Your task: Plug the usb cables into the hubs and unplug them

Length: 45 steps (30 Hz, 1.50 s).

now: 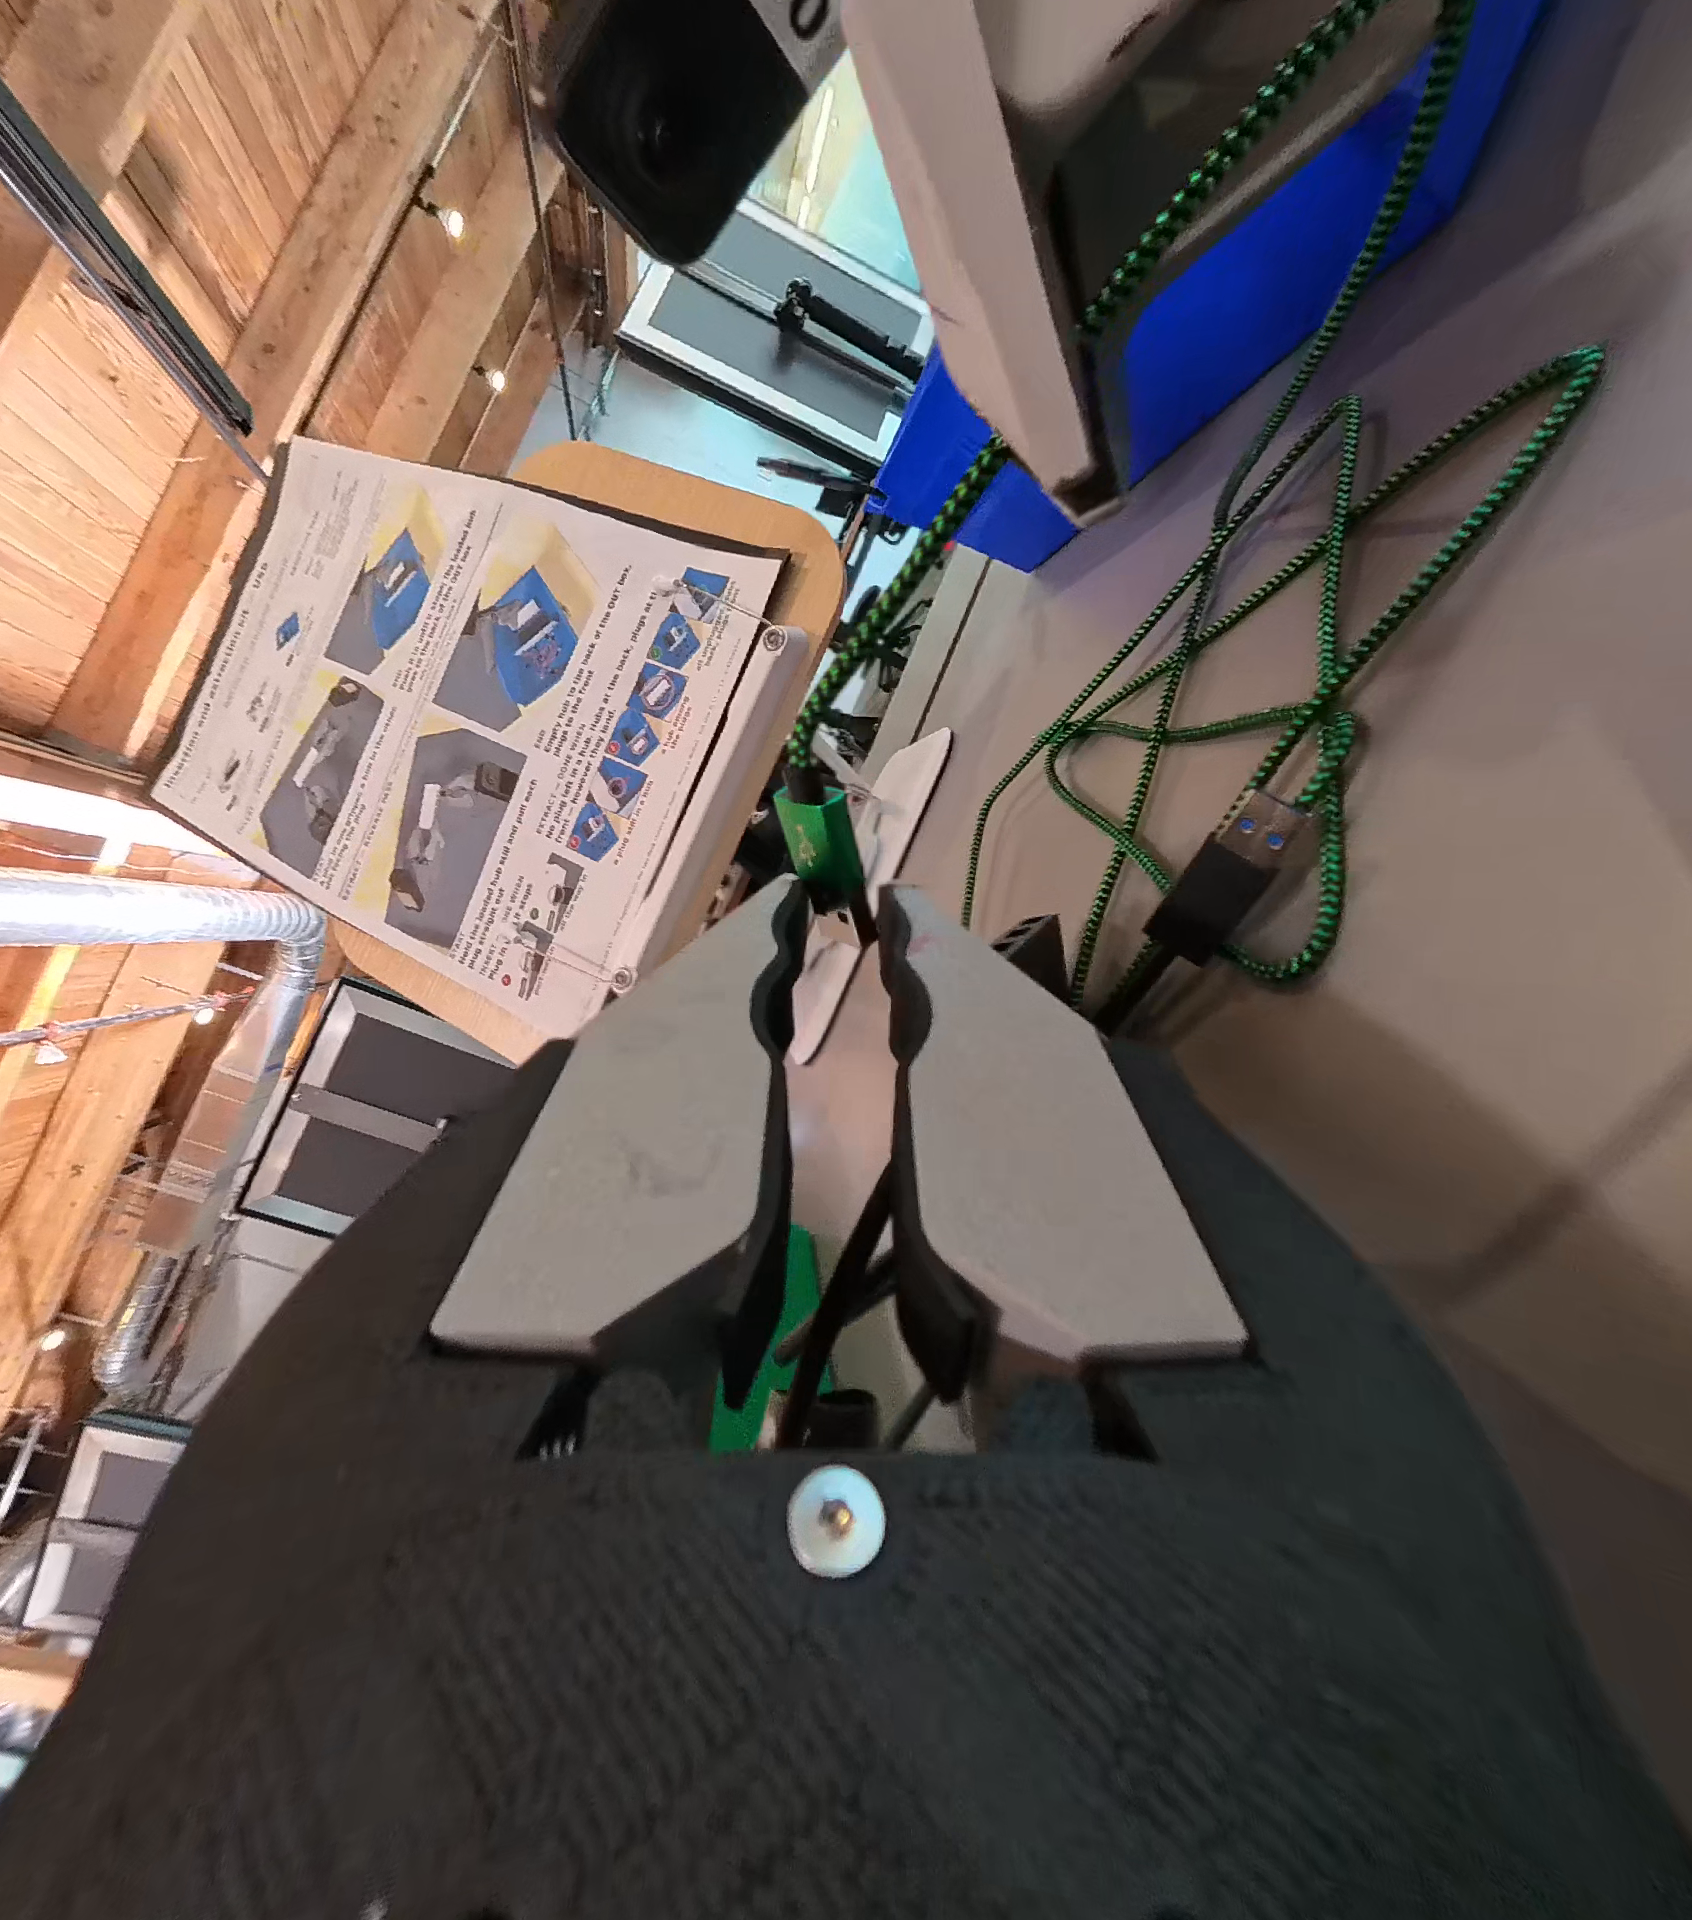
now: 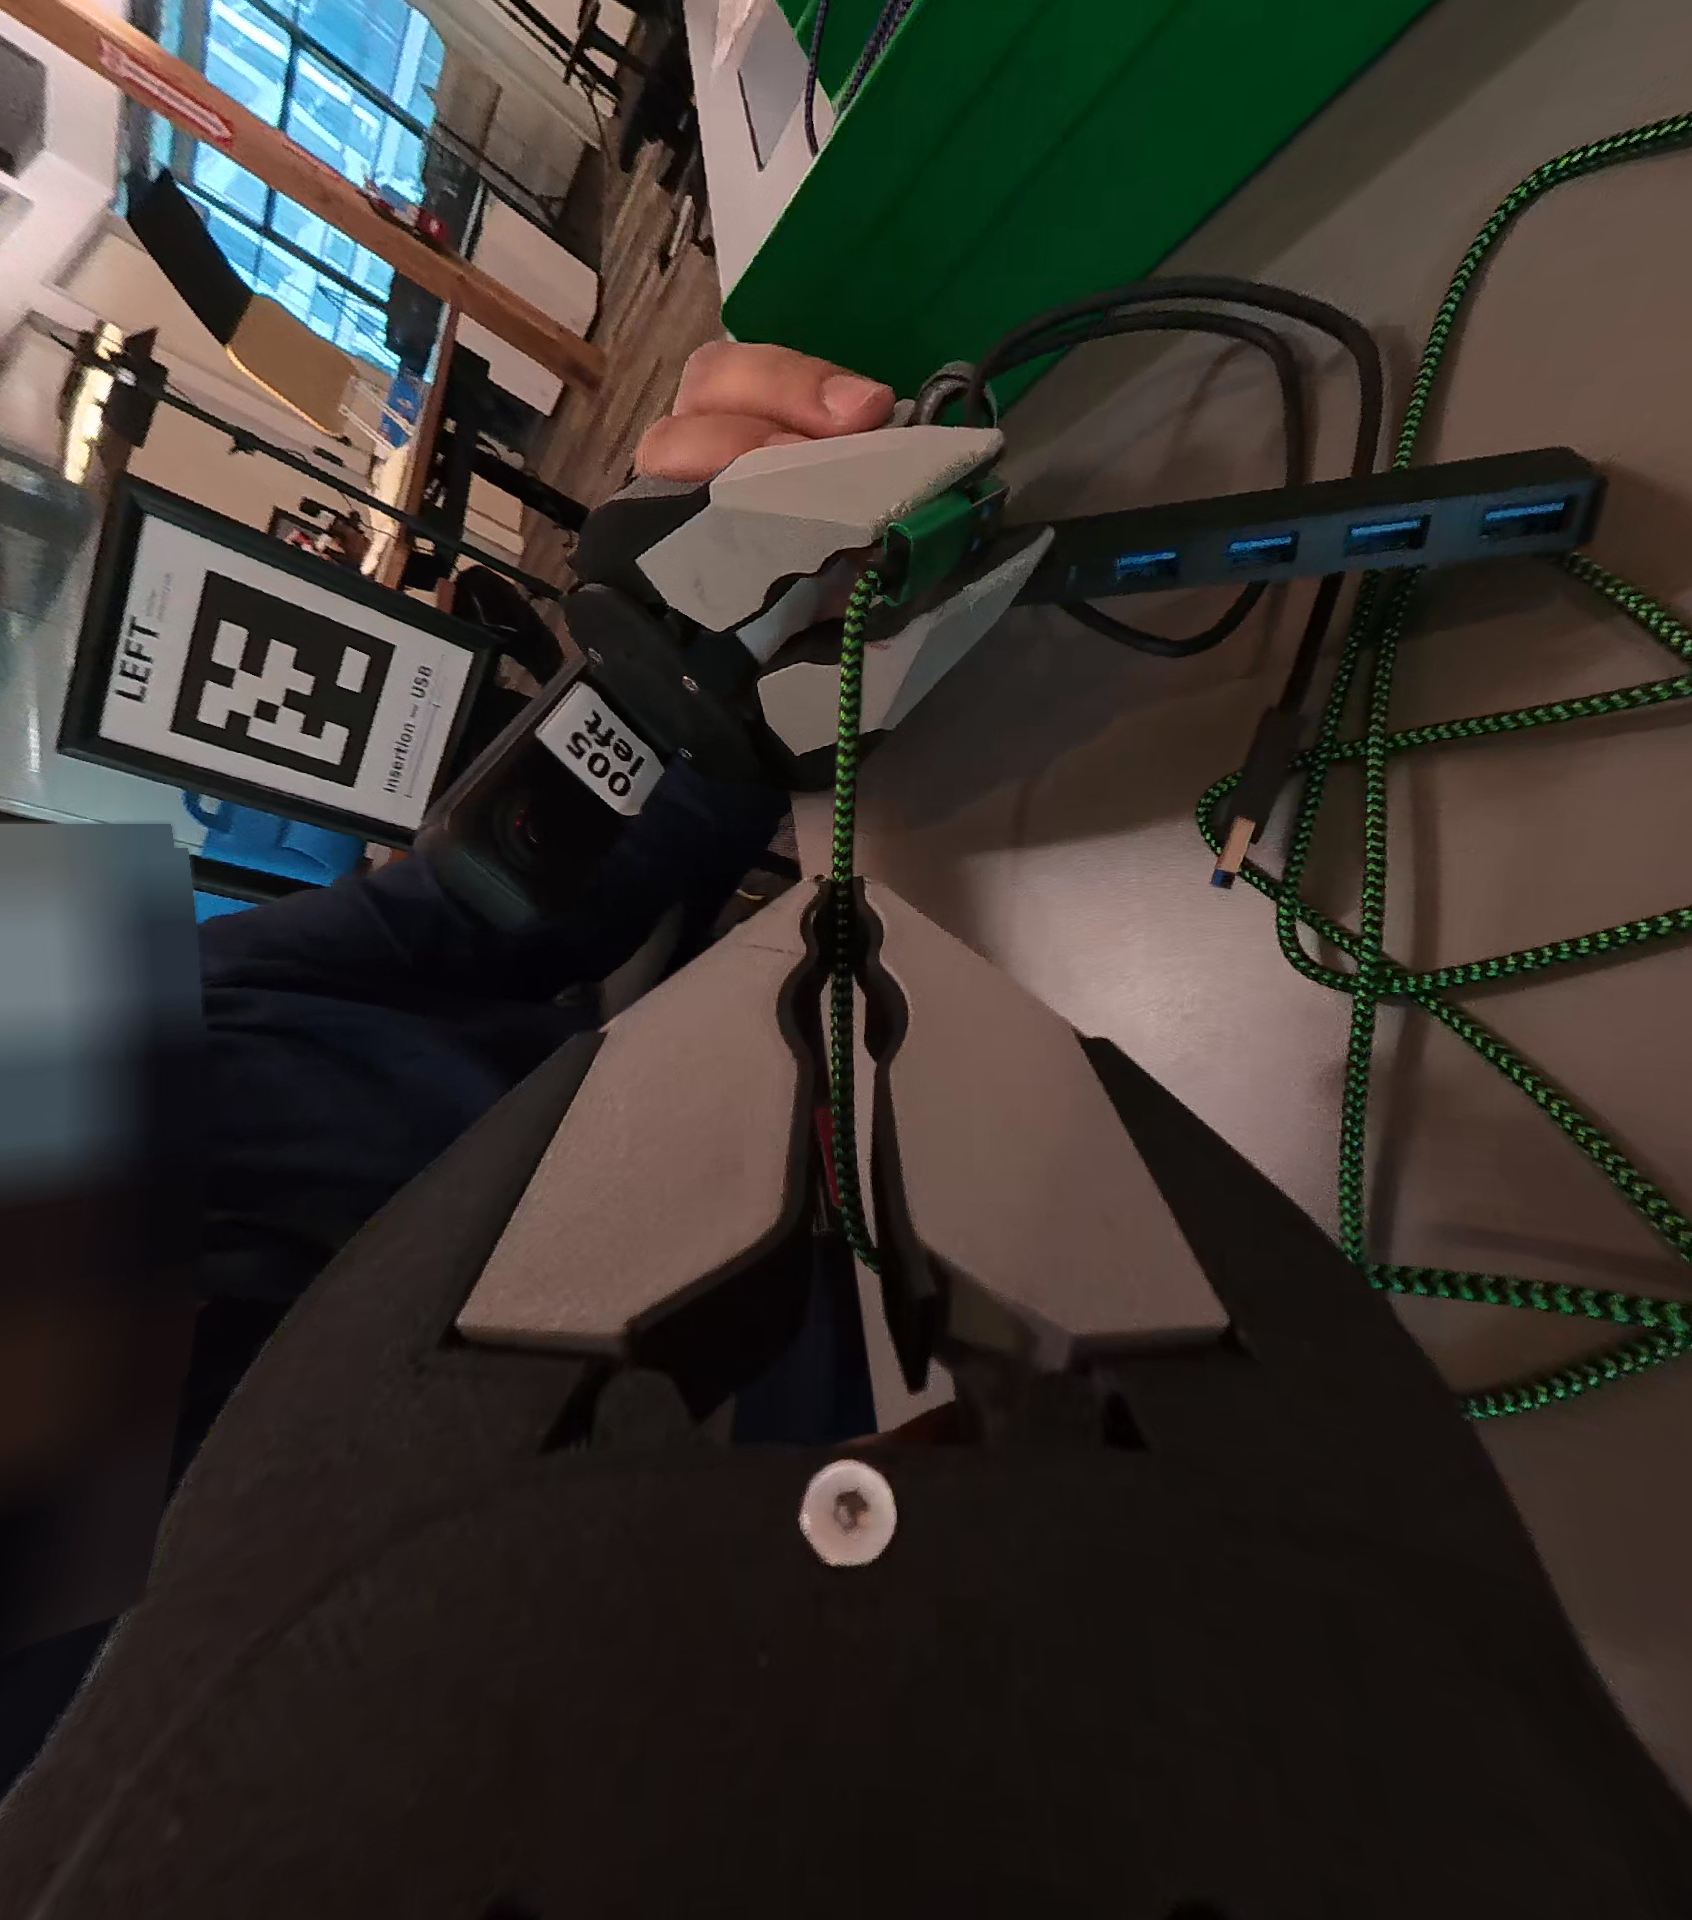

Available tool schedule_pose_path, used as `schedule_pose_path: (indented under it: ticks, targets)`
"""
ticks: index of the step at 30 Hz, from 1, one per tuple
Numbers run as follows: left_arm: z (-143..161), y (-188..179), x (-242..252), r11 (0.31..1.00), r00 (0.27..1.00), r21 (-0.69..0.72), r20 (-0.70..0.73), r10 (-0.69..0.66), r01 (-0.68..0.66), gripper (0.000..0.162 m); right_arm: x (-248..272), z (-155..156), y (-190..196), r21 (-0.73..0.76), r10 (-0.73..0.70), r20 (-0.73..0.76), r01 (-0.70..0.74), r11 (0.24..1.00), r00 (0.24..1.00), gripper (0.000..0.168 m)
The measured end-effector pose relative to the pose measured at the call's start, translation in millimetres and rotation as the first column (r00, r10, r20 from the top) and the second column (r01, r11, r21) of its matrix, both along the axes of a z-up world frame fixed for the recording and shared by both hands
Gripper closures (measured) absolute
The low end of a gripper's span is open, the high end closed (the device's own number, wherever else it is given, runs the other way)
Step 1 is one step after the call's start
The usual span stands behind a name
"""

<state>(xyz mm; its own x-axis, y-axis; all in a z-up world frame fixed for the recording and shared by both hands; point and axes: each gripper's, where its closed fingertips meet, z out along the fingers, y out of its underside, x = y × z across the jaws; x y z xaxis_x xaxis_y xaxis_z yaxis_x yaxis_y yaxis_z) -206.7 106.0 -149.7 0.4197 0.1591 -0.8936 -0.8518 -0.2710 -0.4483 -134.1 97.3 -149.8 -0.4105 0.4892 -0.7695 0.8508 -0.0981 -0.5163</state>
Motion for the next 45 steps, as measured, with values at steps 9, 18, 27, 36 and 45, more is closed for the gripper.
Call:
schedule_pose_path:
  ticks: [9,18,27,36,45]
  targets:
    - [-17.7,4.6,-11.7,0.98,0.988,-0.195,0.134,0.07,-0.043,0.156,-12.2,-17.0,26.2,0.377,-0.026,-0.185,0.096,0.921,0.982,0.148]
    - [-23.4,8.4,-15.3,0.921,0.734,-0.332,0.674,0.079,0.205,0.156,18.5,38.1,-43.6,0.46,0.129,-0.645,0.247,0.853,0.753,0.127]
    - [-1.6,-4.9,19.7,0.828,0.589,-0.291,0.806,-0.056,0.478,0.156,-32.4,10.3,1.9,0.38,0.011,-0.73,0.392,0.838,0.683,0.113]
    - [3.5,-25.6,49.1,0.71,0.387,-0.164,0.908,-0.163,0.685,0.156,-28.8,25.7,-17.5,0.362,0.23,-0.859,0.224,0.905,0.457,0.145]
    - [2.6,-26.0,56.6,0.672,0.366,-0.151,0.911,-0.191,0.725,0.156,-28.1,30.7,-27.7,0.328,0.25,-0.866,0.116,0.938,0.433,0.162]
